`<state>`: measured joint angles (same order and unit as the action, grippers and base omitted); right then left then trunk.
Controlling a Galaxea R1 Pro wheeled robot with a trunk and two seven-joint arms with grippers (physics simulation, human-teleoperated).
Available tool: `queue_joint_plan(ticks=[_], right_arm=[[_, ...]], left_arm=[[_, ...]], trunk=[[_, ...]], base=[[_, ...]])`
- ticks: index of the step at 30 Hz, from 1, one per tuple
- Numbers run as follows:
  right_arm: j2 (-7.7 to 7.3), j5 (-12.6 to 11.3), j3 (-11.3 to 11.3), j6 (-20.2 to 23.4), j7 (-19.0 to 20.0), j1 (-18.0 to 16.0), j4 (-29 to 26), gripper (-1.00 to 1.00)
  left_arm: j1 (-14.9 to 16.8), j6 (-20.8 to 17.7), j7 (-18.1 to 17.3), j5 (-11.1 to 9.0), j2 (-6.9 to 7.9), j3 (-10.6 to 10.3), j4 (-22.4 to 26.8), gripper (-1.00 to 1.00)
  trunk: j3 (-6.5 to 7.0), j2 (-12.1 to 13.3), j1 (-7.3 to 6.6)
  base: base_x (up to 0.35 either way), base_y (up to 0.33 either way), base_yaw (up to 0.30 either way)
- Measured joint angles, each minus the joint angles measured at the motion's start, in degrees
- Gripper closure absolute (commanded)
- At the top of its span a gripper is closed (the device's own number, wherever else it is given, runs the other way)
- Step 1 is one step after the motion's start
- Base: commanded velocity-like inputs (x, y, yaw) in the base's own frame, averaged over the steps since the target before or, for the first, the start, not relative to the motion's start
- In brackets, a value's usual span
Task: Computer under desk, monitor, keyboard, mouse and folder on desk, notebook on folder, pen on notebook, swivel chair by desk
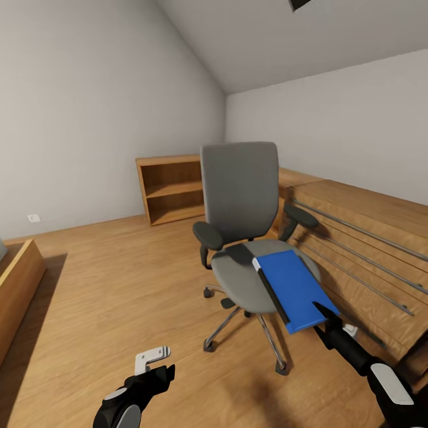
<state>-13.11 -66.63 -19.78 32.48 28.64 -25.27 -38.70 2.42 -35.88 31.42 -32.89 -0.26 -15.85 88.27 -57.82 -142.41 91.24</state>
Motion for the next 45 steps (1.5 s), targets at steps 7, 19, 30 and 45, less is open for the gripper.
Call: queue_joint_plan(ticks=[7, 19, 30, 45], right_arm=[[0.0, 0.0, 0.0, -0.05, -0.05, 0.0, -0.07, 1.0], [-0.08, -0.13, -0.03, 0.04, -0.03, 0.0, -0.18, 1.0], [-0.09, -0.14, 0.11, -0.01, 0.07, -0.01, -1.22, 1.0], [2.86, 0.41, 0.12, -0.07, -0.19, 0.44, -15.89, 1.0]], left_arm=[[0.0, 0.0, -0.01, -0.01, 0.0, 0.0, -0.01, -1.0], [0.0, 0.0, -0.07, -0.01, -0.01, 0.0, -0.34, -1.0], [0.0, 0.01, 0.08, 0.0, -0.11, -0.02, -0.36, -1.0], [0.0, 0.0, 0.44, 0.02, -0.11, -0.09, -0.43, -1.0]], trunk=[[0.0, 0.0, 0.01], [0.0, 0.0, 0.01], [1.79, 4.0, -2.18], [4.48, 10.01, -5.45]], base=[[0.03, 0.014, 0.0], [0.002, 0.001, 0.0], [0.0, 0.0, 0.0], [-0.122, 0.0, 0.0]])
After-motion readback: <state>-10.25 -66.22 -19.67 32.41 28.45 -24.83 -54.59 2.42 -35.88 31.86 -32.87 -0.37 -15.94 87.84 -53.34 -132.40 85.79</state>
